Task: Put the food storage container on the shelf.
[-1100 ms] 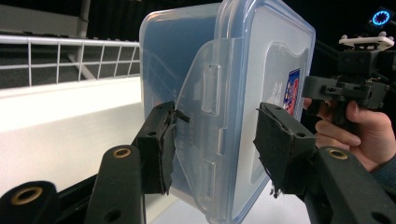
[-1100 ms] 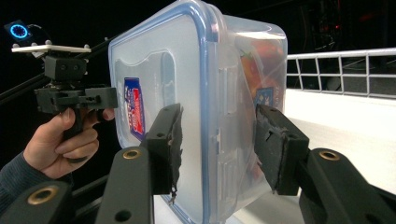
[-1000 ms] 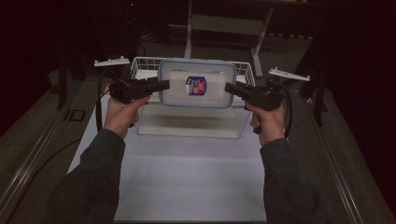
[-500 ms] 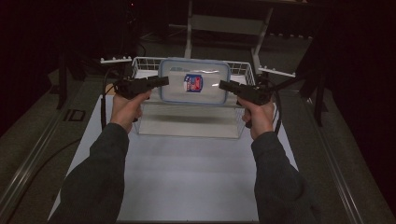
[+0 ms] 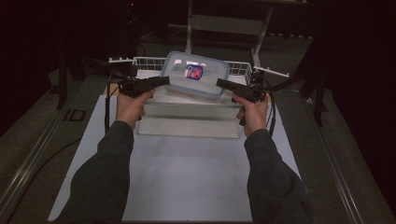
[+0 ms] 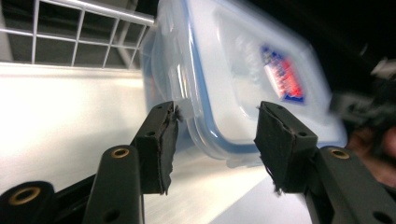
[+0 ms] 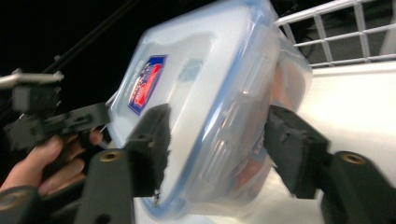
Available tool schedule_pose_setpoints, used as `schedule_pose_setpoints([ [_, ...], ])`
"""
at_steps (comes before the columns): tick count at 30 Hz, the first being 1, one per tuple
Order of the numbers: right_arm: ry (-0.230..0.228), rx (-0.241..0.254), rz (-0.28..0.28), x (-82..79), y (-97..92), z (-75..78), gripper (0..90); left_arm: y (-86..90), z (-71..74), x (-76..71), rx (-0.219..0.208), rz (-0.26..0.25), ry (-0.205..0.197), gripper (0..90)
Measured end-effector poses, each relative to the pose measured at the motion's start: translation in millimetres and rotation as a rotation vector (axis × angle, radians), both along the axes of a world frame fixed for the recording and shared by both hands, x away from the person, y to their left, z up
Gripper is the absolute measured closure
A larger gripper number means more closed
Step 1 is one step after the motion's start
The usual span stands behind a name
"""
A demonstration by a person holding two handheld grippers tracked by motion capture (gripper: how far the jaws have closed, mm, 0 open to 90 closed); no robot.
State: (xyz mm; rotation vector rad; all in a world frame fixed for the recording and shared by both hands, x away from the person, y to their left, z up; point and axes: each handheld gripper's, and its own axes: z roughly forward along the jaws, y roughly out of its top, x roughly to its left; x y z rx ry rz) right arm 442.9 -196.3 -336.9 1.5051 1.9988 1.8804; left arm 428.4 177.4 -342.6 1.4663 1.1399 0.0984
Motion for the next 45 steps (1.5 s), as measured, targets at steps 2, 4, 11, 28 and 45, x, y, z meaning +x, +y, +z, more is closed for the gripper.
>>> schedule_pose_setpoints([
  [2,0.009,0.012,-0.014,4.8,-0.9,-1.0,42.0,-0.7,0.3,0.3,-0.016,0.017,-0.004,48.1],
  [4,0.017,-0.003,-0.047,7.8,-0.6,0.6,45.5,-4.1,1.3,0.1,0.027,0.024,-0.003,50.1],
  [11,-0.058,-0.12,-0.135,2.0,-0.7,12.2,42.3,-2.6,-5.3,-4.5,0.085,0.037,-0.016,46.0],
  [28,-0.223,-0.396,0.069,-58.4,-16.4,32.6,41.7,26.8,2.4,-60.5,0.271,0.035,-0.144,45.9],
  [45,-0.335,-0.541,0.118,-140.8,-35.6,-10.8,35.5,59.5,-34.9,-156.3,0.339,0.022,-0.275,43.6],
])
